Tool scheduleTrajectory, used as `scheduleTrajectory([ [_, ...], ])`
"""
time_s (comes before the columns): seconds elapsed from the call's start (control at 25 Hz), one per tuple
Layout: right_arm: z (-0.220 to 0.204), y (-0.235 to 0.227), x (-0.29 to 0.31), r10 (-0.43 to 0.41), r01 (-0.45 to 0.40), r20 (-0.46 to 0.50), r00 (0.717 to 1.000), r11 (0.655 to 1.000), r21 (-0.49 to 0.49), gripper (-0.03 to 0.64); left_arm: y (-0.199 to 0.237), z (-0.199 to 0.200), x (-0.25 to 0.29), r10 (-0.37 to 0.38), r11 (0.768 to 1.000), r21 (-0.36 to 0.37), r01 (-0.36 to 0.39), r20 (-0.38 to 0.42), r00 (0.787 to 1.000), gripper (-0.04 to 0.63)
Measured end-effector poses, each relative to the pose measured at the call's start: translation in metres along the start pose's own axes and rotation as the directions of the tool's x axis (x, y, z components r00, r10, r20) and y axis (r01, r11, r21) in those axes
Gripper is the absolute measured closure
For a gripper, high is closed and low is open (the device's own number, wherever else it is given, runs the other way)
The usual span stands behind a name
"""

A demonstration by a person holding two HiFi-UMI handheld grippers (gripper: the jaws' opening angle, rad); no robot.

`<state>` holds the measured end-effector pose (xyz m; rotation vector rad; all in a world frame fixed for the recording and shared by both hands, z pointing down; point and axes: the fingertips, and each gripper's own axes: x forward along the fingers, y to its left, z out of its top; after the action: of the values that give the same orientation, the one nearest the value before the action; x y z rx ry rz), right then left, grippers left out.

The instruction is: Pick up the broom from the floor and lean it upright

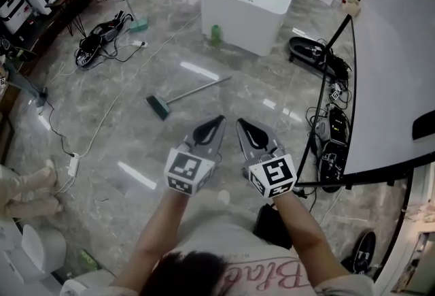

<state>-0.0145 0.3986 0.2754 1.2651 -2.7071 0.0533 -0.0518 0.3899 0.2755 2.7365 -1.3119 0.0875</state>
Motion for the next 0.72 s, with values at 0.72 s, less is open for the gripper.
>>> scheduleTrajectory([
  [0.72,-0.018,-0.061,0.033,-0.027,0.029,-0.043,0.999,0.999,0.038,0.615,0.032,-0.010,0.067,-0.011,0.999,-0.032,0.010,-0.034,0.999,0.597],
])
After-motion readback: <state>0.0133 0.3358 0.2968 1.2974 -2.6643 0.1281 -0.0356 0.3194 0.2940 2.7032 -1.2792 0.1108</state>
